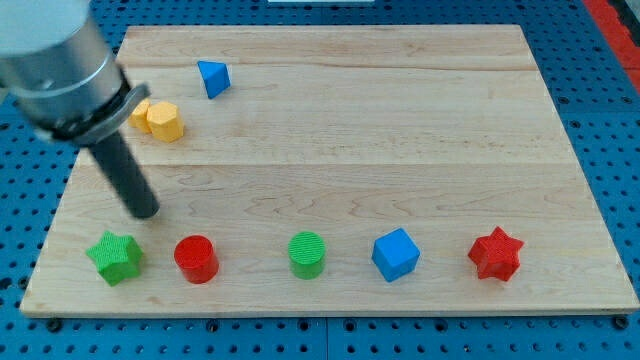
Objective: Separate the yellow hexagon from the yellow heart
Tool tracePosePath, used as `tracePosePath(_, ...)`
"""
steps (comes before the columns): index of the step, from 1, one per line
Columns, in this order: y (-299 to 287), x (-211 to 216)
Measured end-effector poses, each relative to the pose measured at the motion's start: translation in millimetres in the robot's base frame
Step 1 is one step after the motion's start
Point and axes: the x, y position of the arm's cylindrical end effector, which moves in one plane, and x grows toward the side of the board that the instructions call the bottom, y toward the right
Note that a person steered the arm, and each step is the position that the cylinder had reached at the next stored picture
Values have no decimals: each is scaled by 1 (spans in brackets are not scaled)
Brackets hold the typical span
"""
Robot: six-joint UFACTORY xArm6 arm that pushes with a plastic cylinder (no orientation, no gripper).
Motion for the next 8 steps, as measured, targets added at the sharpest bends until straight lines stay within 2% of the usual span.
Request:
tracePosePath(1,29,-58)
tracePosePath(2,113,-79)
tracePosePath(3,92,-132)
tracePosePath(5,-18,-133)
tracePosePath(6,-69,-149)
tracePosePath(7,-101,-131)
tracePosePath(8,-42,-102)
